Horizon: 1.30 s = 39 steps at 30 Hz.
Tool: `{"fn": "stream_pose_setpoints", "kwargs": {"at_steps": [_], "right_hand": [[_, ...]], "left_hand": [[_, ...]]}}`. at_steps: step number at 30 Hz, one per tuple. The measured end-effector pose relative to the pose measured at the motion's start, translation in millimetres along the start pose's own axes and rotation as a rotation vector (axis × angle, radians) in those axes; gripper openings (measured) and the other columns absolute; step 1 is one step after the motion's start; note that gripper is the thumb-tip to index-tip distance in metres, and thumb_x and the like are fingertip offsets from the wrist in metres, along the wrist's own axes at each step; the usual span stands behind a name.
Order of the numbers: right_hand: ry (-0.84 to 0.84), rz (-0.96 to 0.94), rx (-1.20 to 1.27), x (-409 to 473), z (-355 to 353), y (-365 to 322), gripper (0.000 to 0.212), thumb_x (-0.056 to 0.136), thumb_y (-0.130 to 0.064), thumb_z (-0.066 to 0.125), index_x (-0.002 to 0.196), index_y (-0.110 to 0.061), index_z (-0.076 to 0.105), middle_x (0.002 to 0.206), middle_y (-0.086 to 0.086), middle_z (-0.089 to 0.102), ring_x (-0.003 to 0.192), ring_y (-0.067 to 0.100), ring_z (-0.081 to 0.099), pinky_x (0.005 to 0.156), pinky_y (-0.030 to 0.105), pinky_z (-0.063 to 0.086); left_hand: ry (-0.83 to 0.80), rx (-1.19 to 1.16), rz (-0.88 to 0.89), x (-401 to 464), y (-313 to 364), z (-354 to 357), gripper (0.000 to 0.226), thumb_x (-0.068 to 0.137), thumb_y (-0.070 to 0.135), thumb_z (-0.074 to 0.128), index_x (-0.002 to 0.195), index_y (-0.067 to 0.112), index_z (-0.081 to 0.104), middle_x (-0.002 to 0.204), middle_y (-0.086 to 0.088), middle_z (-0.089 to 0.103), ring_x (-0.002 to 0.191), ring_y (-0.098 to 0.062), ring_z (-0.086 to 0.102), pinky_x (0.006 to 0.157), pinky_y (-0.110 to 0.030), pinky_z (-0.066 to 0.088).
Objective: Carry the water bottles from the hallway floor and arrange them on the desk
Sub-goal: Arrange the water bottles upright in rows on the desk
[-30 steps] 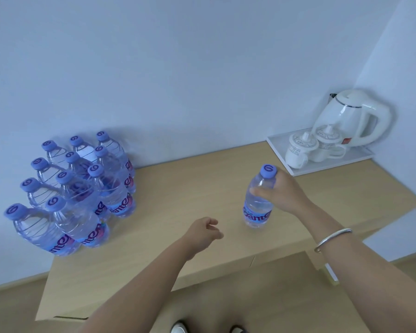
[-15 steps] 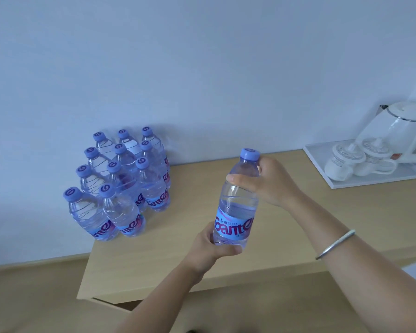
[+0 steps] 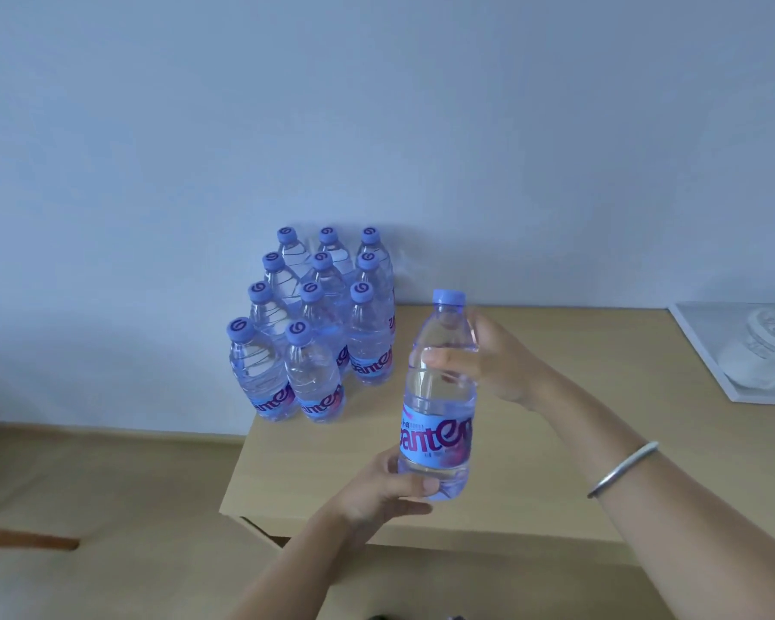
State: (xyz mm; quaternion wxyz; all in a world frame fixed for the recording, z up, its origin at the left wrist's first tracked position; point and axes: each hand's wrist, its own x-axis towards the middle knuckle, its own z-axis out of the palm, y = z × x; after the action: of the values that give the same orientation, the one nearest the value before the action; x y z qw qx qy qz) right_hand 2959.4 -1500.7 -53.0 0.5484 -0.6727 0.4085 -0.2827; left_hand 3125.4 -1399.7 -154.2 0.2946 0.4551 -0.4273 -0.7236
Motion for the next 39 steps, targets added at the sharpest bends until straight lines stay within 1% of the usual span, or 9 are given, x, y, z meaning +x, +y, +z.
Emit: {"fn": "stream_pose_setpoints", "kwargs": {"at_steps": [4,9,12,15,19,23,26,30,39], "right_hand": [[0.017,-0.013,-0.003,10.7,15.9,7.0,0.040,0.067,-0.030,0.072,0.099,-0.011,0.060,0.095,0.002,0.071,0.091,0.017,0.068,0.080,0.030,0.052],[-0.099,0.040,-0.044,23.1,31.6,16.1,0.046,0.063,-0.019,0.083,0.104,-0.014,0.064,0.093,-0.009,0.073,0.088,0.004,0.067,0.079,0.021,0.051],[-0.082,0.053,-0.049,32.8,40.1,21.4,0.052,0.064,-0.013,0.085,0.110,-0.017,0.061,0.104,-0.001,0.072,0.098,0.012,0.067,0.095,0.037,0.051],[-0.063,0.056,-0.044,42.1,45.7,25.1,0.056,0.062,-0.014,0.085,0.112,-0.016,0.060,0.107,0.000,0.071,0.102,0.013,0.066,0.097,0.042,0.049],[-0.051,0.061,-0.069,53.0,51.7,29.4,0.059,0.059,-0.020,0.086,0.111,-0.018,0.060,0.108,0.000,0.070,0.103,0.017,0.066,0.097,0.045,0.049],[-0.058,0.084,-0.123,64.7,56.3,33.0,0.066,0.056,-0.026,0.086,0.115,-0.022,0.058,0.113,0.000,0.067,0.107,0.018,0.062,0.098,0.044,0.048],[-0.060,0.091,-0.143,72.7,60.8,37.9,0.068,0.055,-0.025,0.086,0.116,-0.026,0.056,0.120,-0.001,0.061,0.113,0.016,0.058,0.099,0.041,0.046],[0.018,0.051,-0.187,80.6,66.2,42.2,0.050,0.054,-0.025,0.087,0.089,-0.040,0.055,0.115,0.001,0.049,0.110,0.015,0.054,0.092,0.029,0.046],[0.008,0.041,-0.228,91.9,74.2,58.2,0.050,0.058,-0.024,0.086,0.090,-0.042,0.053,0.116,-0.002,0.050,0.111,0.015,0.052,0.095,0.030,0.045]], "left_hand": [[0.074,0.008,0.009,-3.1,-6.3,-16.4,0.055,0.054,0.036,0.076,0.106,0.023,0.062,0.103,0.005,0.069,0.097,-0.011,0.063,0.087,-0.029,0.047],[0.285,-0.140,0.064,1.2,-15.4,-31.7,0.050,0.055,0.035,0.078,0.102,0.021,0.068,0.096,-0.002,0.067,0.089,-0.015,0.055,0.078,-0.021,0.045],[0.328,-0.113,0.079,4.6,-20.8,-37.5,0.048,0.064,0.030,0.078,0.109,0.019,0.067,0.103,-0.002,0.068,0.089,-0.011,0.057,0.081,-0.023,0.047],[0.419,-0.049,0.093,9.6,-27.0,-45.7,0.040,0.074,0.015,0.078,0.113,0.017,0.066,0.104,0.001,0.069,0.078,-0.004,0.060,0.074,-0.019,0.048],[0.524,-0.007,0.100,19.3,-30.4,-53.7,0.032,0.076,0.009,0.075,0.103,0.025,0.069,0.083,0.006,0.070,0.069,-0.004,0.059,0.068,-0.016,0.046],[0.643,0.185,0.062,32.5,-32.3,-65.5,0.019,0.075,0.017,0.076,0.089,0.029,0.071,0.071,0.003,0.053,0.065,-0.011,0.047,0.061,-0.016,0.036],[0.738,0.424,-0.028,40.6,-33.0,-76.0,0.034,0.075,0.031,0.076,0.106,0.022,0.063,0.092,0.003,0.057,0.080,-0.011,0.056,0.066,-0.018,0.039],[0.758,0.546,-0.045,50.5,-30.2,-81.3,0.036,0.078,0.033,0.073,0.107,0.016,0.061,0.096,0.002,0.055,0.081,-0.012,0.055,0.068,-0.022,0.039],[0.735,0.656,-0.131,58.8,-32.5,-92.2,0.022,0.080,0.031,0.070,0.084,0.013,0.058,0.082,0.003,0.050,0.073,-0.014,0.048,0.061,-0.023,0.034]]}}
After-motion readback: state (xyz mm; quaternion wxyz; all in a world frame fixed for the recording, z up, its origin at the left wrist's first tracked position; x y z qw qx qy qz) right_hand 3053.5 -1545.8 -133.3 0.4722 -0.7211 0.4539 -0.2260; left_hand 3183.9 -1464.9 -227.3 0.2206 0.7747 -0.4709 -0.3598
